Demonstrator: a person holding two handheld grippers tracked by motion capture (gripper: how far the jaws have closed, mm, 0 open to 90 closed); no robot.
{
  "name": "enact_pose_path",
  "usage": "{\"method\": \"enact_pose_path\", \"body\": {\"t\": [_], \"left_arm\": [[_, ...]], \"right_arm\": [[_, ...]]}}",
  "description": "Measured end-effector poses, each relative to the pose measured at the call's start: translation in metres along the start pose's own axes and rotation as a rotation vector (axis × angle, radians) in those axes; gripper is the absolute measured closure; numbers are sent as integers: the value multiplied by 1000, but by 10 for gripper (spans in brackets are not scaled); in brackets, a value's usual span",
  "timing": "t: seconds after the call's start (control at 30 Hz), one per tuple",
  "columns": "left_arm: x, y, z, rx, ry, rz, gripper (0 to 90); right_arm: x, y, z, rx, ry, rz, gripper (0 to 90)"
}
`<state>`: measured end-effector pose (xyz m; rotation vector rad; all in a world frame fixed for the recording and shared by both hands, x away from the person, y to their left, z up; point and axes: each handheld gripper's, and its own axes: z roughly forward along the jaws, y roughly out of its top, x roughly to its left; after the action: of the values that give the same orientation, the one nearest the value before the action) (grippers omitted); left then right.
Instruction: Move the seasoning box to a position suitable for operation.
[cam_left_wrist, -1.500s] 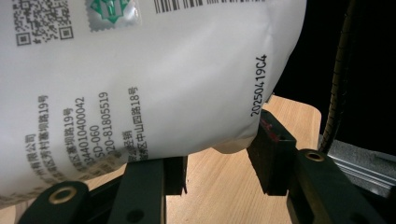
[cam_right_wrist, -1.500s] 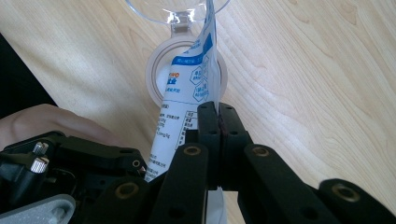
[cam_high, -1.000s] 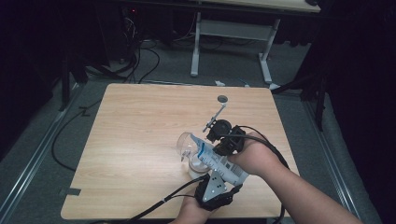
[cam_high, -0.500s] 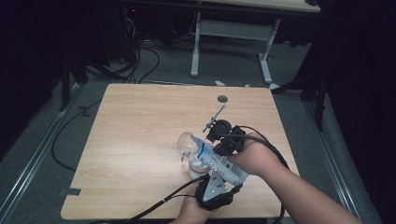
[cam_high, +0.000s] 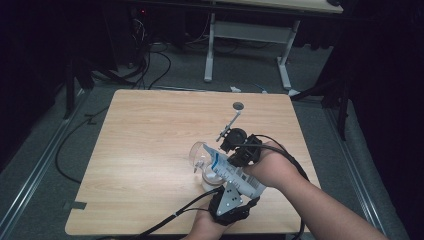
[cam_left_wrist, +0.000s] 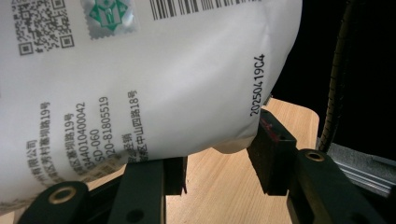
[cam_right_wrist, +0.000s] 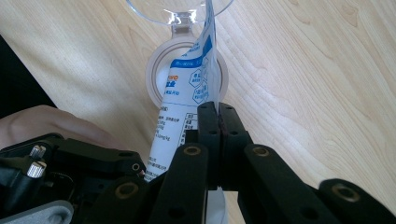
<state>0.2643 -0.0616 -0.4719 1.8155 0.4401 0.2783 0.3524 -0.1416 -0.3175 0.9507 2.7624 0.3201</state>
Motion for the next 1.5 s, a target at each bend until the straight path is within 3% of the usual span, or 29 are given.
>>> {"method": "enact_pose_path", "body": {"t": [1.5], "left_arm": [[2, 3, -1, -14, 6, -4, 605]], "right_arm": [[0, 1, -2, -28, 6, -16, 900]]}}
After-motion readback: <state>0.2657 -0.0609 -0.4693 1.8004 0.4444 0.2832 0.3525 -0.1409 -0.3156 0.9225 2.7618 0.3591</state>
